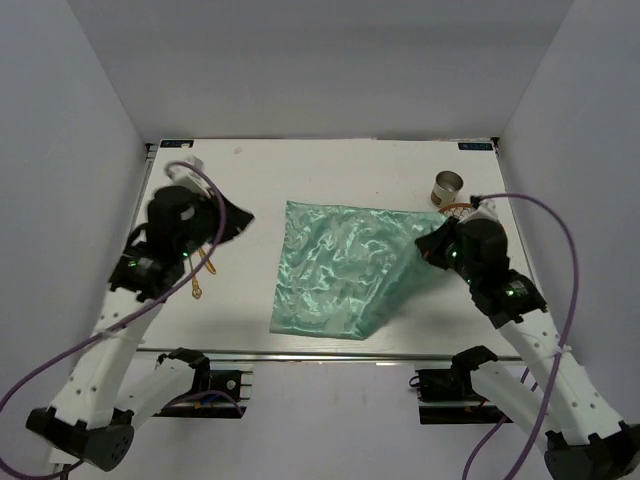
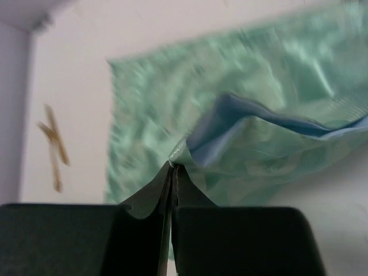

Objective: Set the dinner table for one person

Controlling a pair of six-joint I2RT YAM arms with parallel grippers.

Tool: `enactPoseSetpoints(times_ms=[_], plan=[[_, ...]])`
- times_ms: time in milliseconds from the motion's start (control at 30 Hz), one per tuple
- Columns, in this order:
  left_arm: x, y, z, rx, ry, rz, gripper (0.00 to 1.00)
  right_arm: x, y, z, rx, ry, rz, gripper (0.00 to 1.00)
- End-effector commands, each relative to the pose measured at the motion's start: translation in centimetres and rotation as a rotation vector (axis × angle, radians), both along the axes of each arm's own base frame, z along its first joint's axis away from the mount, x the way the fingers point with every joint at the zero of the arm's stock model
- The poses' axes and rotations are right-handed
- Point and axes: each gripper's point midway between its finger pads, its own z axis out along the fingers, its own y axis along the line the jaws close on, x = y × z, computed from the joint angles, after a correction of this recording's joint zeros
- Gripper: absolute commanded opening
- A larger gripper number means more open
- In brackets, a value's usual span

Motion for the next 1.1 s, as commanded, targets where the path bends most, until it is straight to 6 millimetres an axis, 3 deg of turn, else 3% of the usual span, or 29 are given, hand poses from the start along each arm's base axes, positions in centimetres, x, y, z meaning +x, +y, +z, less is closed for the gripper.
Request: enactPoseSetpoints(times_ms=[0, 33, 67, 167, 300, 333, 367, 533, 633, 733, 767, 867, 967, 1067], plan=[[-3.0, -3.7, -11.2, -0.113, 0.346, -0.159, 0.29, -1.6, 0.4, -4.5, -0.012, 0.087, 0.049, 0.00], [-3.3, -4.3, -11.7, -0.145, 0.340, -0.189, 0.35, -1.8, 0.3, -4.6, -0.010, 0.086, 0.050, 0.00], [-4.2, -4.6, -14.6, -0.159, 0.404, -0.211, 0.38, -2.0, 0.2, -4.8, -0.016, 0.094, 0.051, 0.00], [-6.4, -5.1, -17.2, -0.217, 0.519, -0.223, 0.50, -2.4, -0.1, -5.1, -0.042, 0.103, 0.051, 0.00], [-9.0, -2.6, -18.5, -0.221, 0.614, -0.069, 0.68, -2.4, -1.0, -5.2, -0.073, 0.103, 0.019, 0.00], [-9.4, -2.1, -18.4, -0.231, 0.610, -0.043, 0.91, -2.4, -1.2, -5.2, -0.081, 0.102, 0.015, 0.00], [-9.7, -1.9, -18.5, -0.257, 0.622, -0.011, 0.98, -2.4, -1.3, -5.3, -0.086, 0.101, 0.007, 0.00], [-11.4, -2.6, -23.6, -0.302, 0.813, 0.009, 0.98, -2.0, -1.6, -6.4, -0.082, 0.112, -0.028, 0.00], [-12.1, -2.0, -24.8, -0.304, 0.864, 0.071, 0.98, -1.5, -1.8, -6.6, -0.090, 0.117, -0.047, 0.00], [-11.5, -1.0, -25.3, -0.267, 0.840, 0.136, 0.98, -1.2, -1.8, -6.7, -0.097, 0.119, -0.053, 0.00], [-10.9, 0.1, -26.3, -0.200, 0.849, 0.196, 0.98, -1.1, -1.8, -6.7, -0.095, 0.118, -0.054, 0.00], [-10.0, 3.1, -26.3, 0.010, 0.832, 0.288, 0.98, -1.1, -1.6, -6.4, -0.075, 0.103, -0.053, 0.00], [-8.7, 5.3, -23.9, 0.102, 0.752, 0.344, 0.98, -1.1, -1.8, -6.2, -0.087, 0.095, -0.050, 0.00], [-7.3, 5.3, -20.3, 0.074, 0.622, 0.338, 0.98, -1.4, -2.1, -6.0, -0.113, 0.100, -0.052, 0.00]])
